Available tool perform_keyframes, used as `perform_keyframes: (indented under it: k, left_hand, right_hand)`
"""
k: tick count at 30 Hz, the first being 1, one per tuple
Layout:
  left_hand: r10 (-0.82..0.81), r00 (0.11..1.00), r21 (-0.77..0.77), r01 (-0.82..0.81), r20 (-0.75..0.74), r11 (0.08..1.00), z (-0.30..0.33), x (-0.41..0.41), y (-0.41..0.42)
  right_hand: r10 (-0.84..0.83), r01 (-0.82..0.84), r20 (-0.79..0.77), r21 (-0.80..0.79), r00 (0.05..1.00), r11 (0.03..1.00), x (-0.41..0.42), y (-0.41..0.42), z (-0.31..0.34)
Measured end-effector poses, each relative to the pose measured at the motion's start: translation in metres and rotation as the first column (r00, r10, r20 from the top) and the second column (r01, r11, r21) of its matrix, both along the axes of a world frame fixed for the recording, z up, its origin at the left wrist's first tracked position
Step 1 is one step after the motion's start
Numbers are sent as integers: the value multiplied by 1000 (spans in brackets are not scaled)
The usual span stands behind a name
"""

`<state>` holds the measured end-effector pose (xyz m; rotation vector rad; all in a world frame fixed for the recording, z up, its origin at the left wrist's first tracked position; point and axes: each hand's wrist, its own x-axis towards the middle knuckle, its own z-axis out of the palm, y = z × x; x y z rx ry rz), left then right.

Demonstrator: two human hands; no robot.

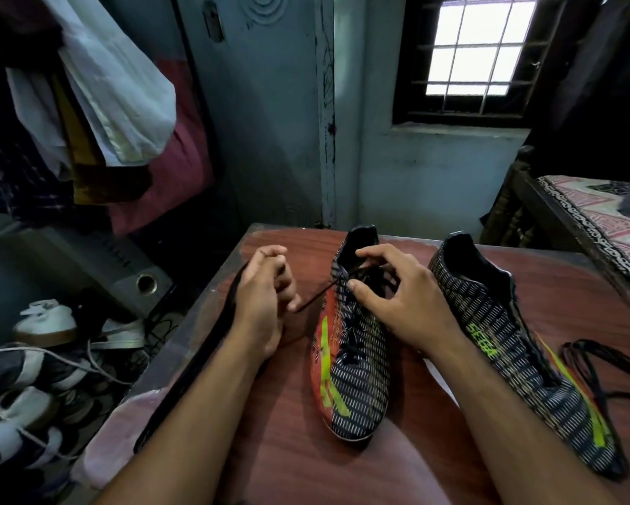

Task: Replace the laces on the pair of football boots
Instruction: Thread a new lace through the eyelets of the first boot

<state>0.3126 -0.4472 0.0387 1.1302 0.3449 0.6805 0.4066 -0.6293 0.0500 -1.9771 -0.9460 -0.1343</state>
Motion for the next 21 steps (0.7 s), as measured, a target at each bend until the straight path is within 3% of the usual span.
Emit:
perform_keyframes:
  k: [1,3,4,5,7,8,10,11,12,14,16,18,20,21]
  left_hand:
    - [39,997,285,-19,-64,958,-3,0,-1]
    - [84,989,761,37,-119,648,-12,1,0]
    - [74,989,848,68,-125,526,-16,2,0]
    - [79,991,877,60,-110,477,-17,2,1]
    - [132,990,866,-28,-44,499,-18,4,4]
    - [136,990,789,-56,-35,612,-16,5,4]
    - [7,1000,359,-12,13,933,-10,5,3]
    - [-90,992,103,81,87,991,-7,3,4]
    - [-152,973,-79,168,174,983,-3,1,4]
    - [-178,965,-166,210,191,963,2,-4,2]
    - [-167,983,-46,171,81,984,3,-3,1]
    - [-94,993,283,111,-71,953,-4,0,0]
    - [3,983,634,118,-186,765,-13,3,-1]
    - [22,975,712,146,-220,687,-16,4,-1]
  right_hand:
    - [0,0,-14,10,1000,1000,1,0,-1]
    - [4,-2,-48,31,999,1000,4,0,-3]
    - [10,-7,-63,53,998,999,6,0,-4]
    - [25,-17,-87,90,996,996,8,1,-5]
    - [69,-38,-170,182,983,983,11,1,-6]
    - [89,-41,-211,220,974,975,13,1,-7]
    - [107,-37,-255,266,961,963,15,2,-8]
    - [111,-35,-263,278,958,960,15,2,-9]
    - [114,-36,-266,283,957,958,15,3,-9]
    - [115,-41,-259,275,959,960,15,3,-9]
    - [104,-42,-239,252,965,967,13,3,-8]
    - [94,-42,-227,224,969,974,12,3,-7]
    - [81,-43,-192,194,978,980,10,3,-6]
    - [70,-41,-163,177,984,983,10,2,-6]
